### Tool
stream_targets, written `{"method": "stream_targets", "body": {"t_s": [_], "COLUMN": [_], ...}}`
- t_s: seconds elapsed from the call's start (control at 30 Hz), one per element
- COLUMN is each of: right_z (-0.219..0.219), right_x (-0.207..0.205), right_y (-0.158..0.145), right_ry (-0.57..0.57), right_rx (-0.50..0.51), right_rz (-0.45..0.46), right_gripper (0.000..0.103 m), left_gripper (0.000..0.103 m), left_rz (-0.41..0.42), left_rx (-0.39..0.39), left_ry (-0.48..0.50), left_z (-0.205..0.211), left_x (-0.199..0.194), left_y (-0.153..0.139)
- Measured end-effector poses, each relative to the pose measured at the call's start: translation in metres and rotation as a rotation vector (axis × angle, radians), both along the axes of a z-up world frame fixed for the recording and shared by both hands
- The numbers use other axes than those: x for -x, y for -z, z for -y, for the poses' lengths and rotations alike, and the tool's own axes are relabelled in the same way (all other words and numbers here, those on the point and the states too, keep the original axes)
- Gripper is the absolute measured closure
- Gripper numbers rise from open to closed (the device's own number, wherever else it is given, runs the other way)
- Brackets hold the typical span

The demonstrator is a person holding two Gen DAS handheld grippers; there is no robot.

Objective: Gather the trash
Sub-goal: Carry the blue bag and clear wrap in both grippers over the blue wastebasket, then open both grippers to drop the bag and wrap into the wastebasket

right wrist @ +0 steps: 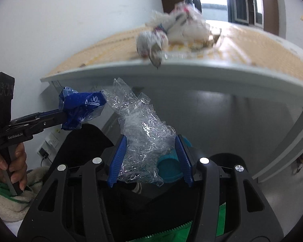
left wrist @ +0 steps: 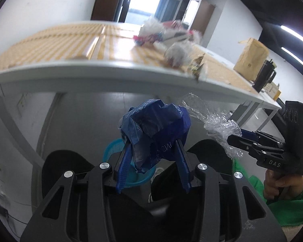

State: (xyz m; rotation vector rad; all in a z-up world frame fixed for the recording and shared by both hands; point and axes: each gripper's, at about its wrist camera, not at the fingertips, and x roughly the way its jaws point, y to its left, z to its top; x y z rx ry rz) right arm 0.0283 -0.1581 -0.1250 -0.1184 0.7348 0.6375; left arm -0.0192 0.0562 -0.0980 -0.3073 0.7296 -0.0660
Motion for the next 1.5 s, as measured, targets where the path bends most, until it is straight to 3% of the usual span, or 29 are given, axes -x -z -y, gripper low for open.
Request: {"method": "stream_targets", "body": {"t_s": [0.37, 0.5, 0.8, 1.33, 1.5], "right_z": [-0.026, -0.037, -0.065, -0.090, -0.090], "right_x": [-0.084, -0.106, -0.149, -0.221, -0.226], "right_y": [0.088, 0.119, 0.172, 0.265, 0.272], "right_ry": [0.106, 0.130, 0.183, 0.251, 0.243], "right_rx": [0.086, 0.144, 0.206, 0.304, 0.296], "right_rz": [-0.169, -0.222, -0.346, -0.592, -0.618], "right_gripper": [0.056, 0.056, 0.056, 0.056, 0.056], "left_gripper": [0.063, 0.064, 0.065, 0.064, 0.064], "left_rz": [-0.123, -0.200, -0.327, -0.558, -0.590], "left_rx": [0.009, 0.058, 0.073, 0.268, 0.249], "left_ry": [-0.010, -0.033, -0.120, -0.215, -0.210], "left_z": [-0.009, -0.018, -0.040, -0.053, -0.053], "left_x": [-0.051, -0.079, -0.140, -0.211, -0.219], "left_y": [0.063, 0.097, 0.154, 0.242, 0.254]}}
